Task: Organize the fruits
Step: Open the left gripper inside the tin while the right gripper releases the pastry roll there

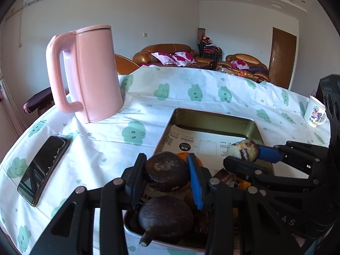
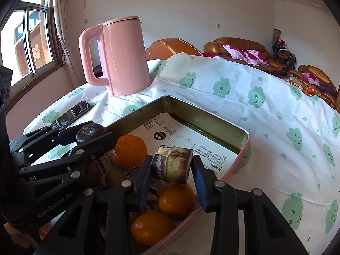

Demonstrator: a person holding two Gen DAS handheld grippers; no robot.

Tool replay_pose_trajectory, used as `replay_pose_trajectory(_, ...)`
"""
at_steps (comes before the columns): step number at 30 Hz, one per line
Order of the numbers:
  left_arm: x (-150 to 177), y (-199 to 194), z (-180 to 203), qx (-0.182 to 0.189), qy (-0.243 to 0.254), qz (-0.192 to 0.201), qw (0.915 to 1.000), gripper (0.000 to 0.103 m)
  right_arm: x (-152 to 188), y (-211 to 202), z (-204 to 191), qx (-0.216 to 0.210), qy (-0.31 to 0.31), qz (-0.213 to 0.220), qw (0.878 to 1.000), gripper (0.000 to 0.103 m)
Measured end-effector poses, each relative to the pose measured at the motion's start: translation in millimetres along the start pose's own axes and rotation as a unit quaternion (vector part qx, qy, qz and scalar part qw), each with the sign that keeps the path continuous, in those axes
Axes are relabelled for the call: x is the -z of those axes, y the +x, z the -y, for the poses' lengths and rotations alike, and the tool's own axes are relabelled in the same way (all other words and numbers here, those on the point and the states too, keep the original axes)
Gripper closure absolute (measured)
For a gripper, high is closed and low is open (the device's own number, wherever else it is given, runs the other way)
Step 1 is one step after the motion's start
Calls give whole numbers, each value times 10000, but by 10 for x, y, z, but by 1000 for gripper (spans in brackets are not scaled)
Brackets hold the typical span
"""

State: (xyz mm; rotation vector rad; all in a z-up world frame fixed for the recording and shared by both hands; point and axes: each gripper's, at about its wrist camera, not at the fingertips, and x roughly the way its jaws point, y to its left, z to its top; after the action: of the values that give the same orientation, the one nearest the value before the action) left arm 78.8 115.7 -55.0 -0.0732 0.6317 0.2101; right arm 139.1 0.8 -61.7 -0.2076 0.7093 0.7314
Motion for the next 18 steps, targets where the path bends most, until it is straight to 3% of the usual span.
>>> replay_pose_trajectory(8,5,-20,-8,-51,32,35,10000,56,6,-22,-3,14,32,46,10000,63)
replay_pose_trajectory(11,-8,-61,-40,-55,-4,75,10000,53,-4,-55,12,7,70,95,9999,55)
replay_pose_trajectory(18,-11,-238,-137,0,-204,294,9994,17,12,-308,65,113,224,339,9991,44)
